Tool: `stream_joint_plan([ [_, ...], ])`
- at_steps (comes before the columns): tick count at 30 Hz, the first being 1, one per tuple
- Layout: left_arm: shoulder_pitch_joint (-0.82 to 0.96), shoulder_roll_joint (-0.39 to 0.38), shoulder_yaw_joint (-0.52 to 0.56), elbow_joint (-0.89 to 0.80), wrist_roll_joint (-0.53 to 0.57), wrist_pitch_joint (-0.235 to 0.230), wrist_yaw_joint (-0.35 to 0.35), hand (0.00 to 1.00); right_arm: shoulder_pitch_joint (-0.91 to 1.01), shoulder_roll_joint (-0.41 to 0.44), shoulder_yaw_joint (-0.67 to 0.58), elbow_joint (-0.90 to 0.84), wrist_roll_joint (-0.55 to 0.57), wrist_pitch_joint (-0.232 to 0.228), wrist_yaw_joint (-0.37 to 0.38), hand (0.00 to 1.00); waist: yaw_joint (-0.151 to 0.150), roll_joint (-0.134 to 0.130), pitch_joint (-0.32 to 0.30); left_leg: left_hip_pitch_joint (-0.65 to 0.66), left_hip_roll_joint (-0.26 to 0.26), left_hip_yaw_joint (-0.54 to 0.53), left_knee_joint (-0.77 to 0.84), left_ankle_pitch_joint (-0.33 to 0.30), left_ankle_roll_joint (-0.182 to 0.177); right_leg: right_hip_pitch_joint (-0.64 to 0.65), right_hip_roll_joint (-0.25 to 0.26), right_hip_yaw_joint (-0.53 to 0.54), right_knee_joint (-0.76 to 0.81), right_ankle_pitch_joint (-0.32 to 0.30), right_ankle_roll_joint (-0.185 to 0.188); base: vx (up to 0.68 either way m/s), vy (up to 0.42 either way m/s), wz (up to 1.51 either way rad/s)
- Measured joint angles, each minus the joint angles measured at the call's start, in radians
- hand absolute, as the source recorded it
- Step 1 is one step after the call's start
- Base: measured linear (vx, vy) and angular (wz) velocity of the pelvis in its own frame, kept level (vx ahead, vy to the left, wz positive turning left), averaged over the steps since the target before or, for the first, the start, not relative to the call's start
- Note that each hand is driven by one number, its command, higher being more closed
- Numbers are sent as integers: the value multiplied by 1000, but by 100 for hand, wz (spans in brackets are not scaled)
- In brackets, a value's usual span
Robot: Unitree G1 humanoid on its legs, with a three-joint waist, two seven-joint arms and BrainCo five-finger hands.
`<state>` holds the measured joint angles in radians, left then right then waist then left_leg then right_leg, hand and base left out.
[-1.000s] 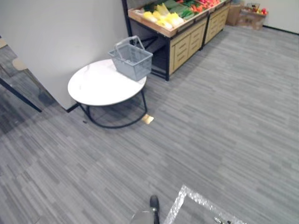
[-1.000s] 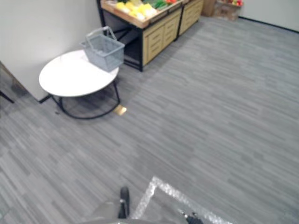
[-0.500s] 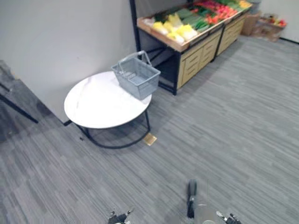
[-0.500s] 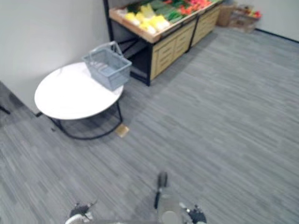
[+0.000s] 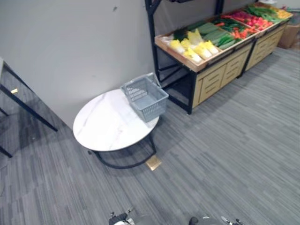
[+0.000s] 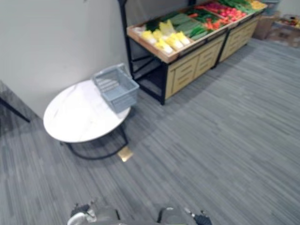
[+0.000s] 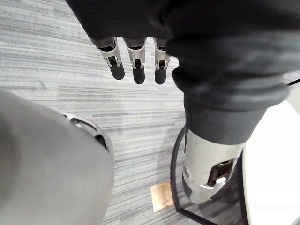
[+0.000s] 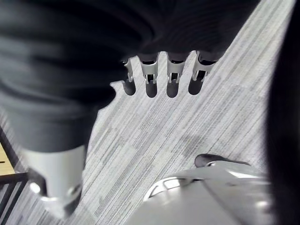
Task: Pick vegetable in the basket
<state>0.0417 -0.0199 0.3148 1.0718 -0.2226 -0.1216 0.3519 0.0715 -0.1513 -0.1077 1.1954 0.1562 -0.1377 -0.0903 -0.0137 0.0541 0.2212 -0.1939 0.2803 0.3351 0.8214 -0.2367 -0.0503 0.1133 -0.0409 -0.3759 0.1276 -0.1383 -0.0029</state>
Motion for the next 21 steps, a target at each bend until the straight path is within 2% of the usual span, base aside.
stream_joint_plan([
  [2, -2, 0, -5, -13, -2, -1, 1, 0, 0, 3, 1, -1, 0, 2, -10, 0, 8, -7, 11, -18, -66, 13, -241, 16, 8, 58, -10, -9, -34, -16, 24, 344, 25, 20],
  [3, -2, -1, -5, -18, -2, -1, 6, 0, 4, 3, 1, -1, 0, 4, -13, 0, 21, -8, 13, -21, -112, 8, -435, 68, 2, 88, -16, -12, -58, -26, 40, 332, 68, 6],
  [4, 2, -4, 0, -19, -2, -1, 16, 0, 8, 0, 6, -1, 0, 3, -13, 0, 28, -3, 15, -22, -141, 4, -635, 147, 1, 119, -15, -10, -80, -40, 52, 355, 110, 0],
  [5, 3, -6, 10, -19, -3, -2, 22, 0, 11, -3, 16, -1, 1, 3, -12, 0, 34, 1, 15, -31, -144, -1, -705, 178, -6, 131, -11, -6, -87, -49, 58, 402, 159, -15],
  [6, 4, -9, 36, -20, -6, -2, 30, 0, 15, -14, 44, -1, 0, 3, -12, 0, 46, 7, 18, -69, -129, -18, -761, 195, -3, 151, -2, 1, -98, -64, 77, 415, 184, -26],
  [8, 36, -6, 63, -13, -11, 0, 41, 0, 17, -18, 66, -2, 0, 3, -12, 0, 49, 8, 21, -102, -88, -5, -754, 196, -2, 208, -1, 28, -101, -105, 118, 510, 252, -38],
  [9, 59, 8, 68, 7, -12, 4, 45, 0, 19, -6, 77, -2, 0, 2, -14, 0, 48, -8, 17, -92, -90, 28, -701, 301, 56, 261, -30, 49, -104, -139, 130, 594, 284, -31],
  [11, 84, 14, 63, 16, -14, 12, 56, 0, 30, 7, 99, -1, -3, 2, -14, 0, 47, -51, -9, -95, -128, 52, -664, 336, 87, 245, -88, 89, -39, -144, 131, 596, 254, -8],
  [12, 83, 20, 52, 16, -10, 15, 67, 0, 30, 7, 111, -2, -3, -1, -12, 0, 45, -61, -24, -98, -158, 61, -666, 338, 89, 171, -130, 137, 91, -127, 109, 672, 344, 16],
  [13, 81, 28, 45, 13, -9, 16, 71, 0, 27, 13, 110, -1, -3, -4, -11, 0, 45, -74, -26, -78, -190, 67, -677, 332, 96, 94, -171, 176, 274, -93, 109, 540, 331, 25],
  [14, 80, 32, 42, 13, -8, 17, 72, 0, 25, 17, 107, -1, -4, -5, -11, 0, 43, -82, -22, -57, -206, 66, -680, 317, 114, 56, -192, 192, 376, -55, 106, 536, 305, 26],
  [15, 81, 40, 32, 6, -5, 19, 75, 0, 21, 26, 97, -1, -5, -5, -12, 0, 42, -101, -12, 9, -237, 68, -700, 285, 115, -27, -240, 224, 594, 100, 121, 504, 260, 25],
  [16, 85, 50, 15, 0, 4, 22, 78, 0, 22, 28, 91, -1, -9, -6, -14, 0, 43, -108, -8, 68, -257, 59, -717, 264, 113, -77, -272, 231, 756, 197, 116, 594, 271, 44],
  [17, 87, 73, -30, 1, 16, 26, 80, 0, 27, 35, 77, -4, -17, -9, -15, 0, 36, -112, -5, 139, -276, 25, -720, 229, 109, -143, -301, 204, 959, 182, 103, 495, 195, 50],
  [18, 85, 80, -45, 1, 26, 27, 80, 0, 31, 37, 75, -8, -20, -14, -16, 0, 31, -114, -3, 169, -281, 4, -723, 214, 109, -164, -303, 187, 1017, 168, 84, 487, 135, 81],
  [19, 80, 94, -72, 0, 48, 26, 82, 0, 35, 39, 75, -25, -24, -20, -16, 0, 16, -113, -3, 228, -283, -42, -738, 187, 113, -206, -292, 148, 1067, 135, 50, 466, 62, 100],
  [21, 66, 102, -87, -3, 54, 26, 83, 0, 39, 43, 73, -58, -26, -29, -15, 0, -3, -113, -3, 272, -286, -103, -754, 165, 115, -290, -288, 79, 1027, 74, 55, 446, -4, 112],
])
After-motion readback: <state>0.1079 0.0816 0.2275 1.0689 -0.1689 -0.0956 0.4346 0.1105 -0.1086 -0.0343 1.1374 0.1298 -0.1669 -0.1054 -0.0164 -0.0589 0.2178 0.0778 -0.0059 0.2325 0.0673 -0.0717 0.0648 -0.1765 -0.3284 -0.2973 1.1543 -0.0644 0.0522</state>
